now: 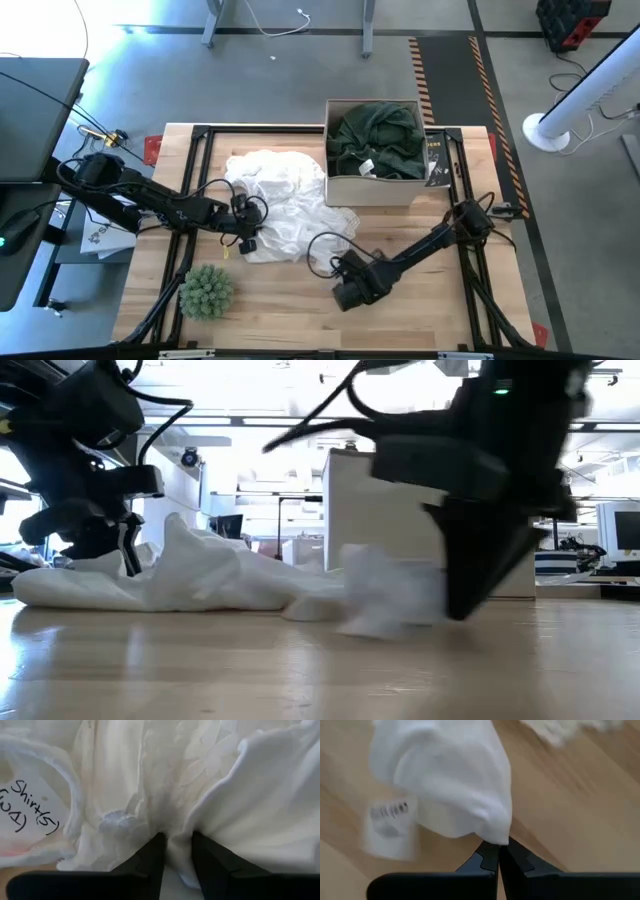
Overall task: Sort clothes
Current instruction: Put the white sock into the laundry bin
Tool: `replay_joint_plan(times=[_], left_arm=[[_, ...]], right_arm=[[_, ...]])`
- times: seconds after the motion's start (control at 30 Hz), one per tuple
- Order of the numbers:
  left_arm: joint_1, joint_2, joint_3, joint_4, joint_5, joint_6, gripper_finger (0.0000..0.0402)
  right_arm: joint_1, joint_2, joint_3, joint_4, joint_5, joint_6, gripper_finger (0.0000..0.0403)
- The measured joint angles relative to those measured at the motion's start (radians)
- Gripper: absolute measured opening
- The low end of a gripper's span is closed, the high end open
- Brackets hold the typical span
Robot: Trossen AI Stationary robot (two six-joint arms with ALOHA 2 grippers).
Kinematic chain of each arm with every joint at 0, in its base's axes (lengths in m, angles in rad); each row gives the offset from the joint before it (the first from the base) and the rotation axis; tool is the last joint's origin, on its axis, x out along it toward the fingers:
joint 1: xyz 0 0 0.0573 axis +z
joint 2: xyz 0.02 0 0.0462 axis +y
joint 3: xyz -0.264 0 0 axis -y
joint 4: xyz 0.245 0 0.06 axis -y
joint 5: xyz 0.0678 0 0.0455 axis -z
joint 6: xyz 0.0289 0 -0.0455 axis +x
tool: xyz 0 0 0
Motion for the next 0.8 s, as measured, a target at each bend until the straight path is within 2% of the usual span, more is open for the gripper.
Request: replay_joint_plan(times=[0.23, 0.4, 0.47, 0.63, 0.7, 0.8], left_arm=[[0.0, 0.003, 0.006, 0.068, 0.014, 0.019, 0.0085], [0.0, 0.004, 0.005, 0.115, 0.084, 0.022, 0.0085], [-0.002, 0.004, 0.005, 0.116, 0.101, 0.002, 0.0085], [-0.002, 0.003, 0.005, 0.118, 0.108, -0.005, 0.0085], [-0.002, 0.003, 0.005, 0.119, 0.108, -0.006, 0.0085], [-0.002, 0.003, 0.005, 0.121, 0.107, -0.006, 0.0085]], right_arm=[[0.011, -0.053, 0.0, -0.083, -0.146, 0.051, 0.0], [0.011, -0.125, 0.0, -0.069, -0.171, 0.052, 0.0011], [0.011, -0.15, 0.0, -0.068, -0.153, 0.051, 0.0031], [0.011, -0.154, 0.001, 0.049, 0.001, 0.009, 0.0115], [0.009, -0.131, 0.002, 0.125, 0.062, -0.031, 0.0149], [-0.005, -0.063, 0.001, 0.179, 0.07, -0.097, 0.0182]])
